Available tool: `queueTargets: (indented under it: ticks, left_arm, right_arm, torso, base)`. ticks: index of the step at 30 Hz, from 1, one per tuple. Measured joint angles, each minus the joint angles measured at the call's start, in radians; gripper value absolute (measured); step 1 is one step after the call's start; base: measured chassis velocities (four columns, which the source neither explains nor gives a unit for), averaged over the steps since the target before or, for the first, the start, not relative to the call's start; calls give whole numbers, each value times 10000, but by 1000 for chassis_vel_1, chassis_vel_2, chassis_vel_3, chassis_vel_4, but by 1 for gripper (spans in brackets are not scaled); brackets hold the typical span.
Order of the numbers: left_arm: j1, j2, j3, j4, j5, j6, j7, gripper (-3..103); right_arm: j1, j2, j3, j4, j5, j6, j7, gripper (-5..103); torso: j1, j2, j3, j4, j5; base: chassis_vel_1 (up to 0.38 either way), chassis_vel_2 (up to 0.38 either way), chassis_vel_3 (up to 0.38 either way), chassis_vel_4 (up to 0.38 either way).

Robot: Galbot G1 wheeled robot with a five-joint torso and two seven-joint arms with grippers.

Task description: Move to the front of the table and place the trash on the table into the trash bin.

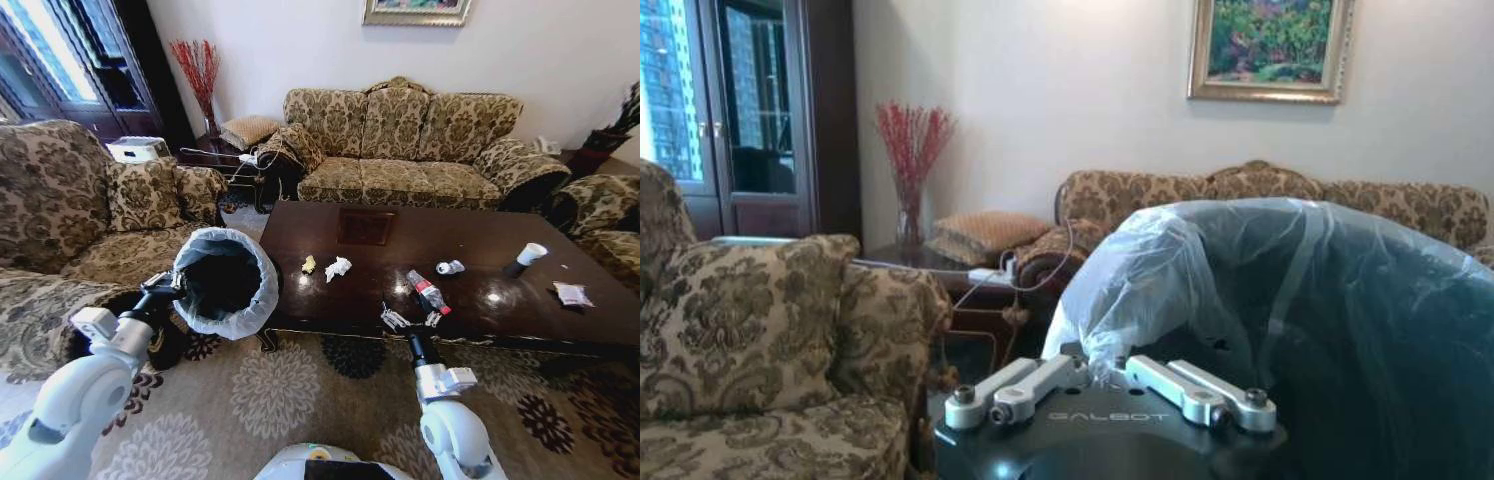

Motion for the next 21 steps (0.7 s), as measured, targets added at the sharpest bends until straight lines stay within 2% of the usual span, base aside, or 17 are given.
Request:
queueTargets:
  ticks: [21]
  left_arm:
    - [0,0,0,0,0,0,-1,3]
  right_arm:
    - [1,0,0,0,0,0,0,100]
  torso:
    - [-1,-2,0,1,-1]
  base:
    - [-11,20,15,-18]
